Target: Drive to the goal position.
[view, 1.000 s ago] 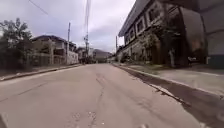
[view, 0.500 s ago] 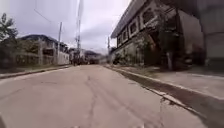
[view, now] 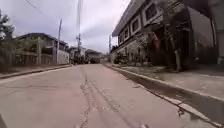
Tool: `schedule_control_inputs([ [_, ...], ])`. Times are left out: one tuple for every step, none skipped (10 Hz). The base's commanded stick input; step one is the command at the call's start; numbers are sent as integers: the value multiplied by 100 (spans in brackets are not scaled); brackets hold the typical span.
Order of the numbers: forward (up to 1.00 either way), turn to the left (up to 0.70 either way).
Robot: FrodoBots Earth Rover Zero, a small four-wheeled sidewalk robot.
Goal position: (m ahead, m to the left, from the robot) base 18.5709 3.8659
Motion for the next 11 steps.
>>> schedule_control_inputs([
  [100,0],
  [100,0],
  [100,0],
  [100,0],
  [100,0],
  [100,0],
  [100,0],
  [100,0],
  [100,0],
  [100,0],
  [100,0],
])
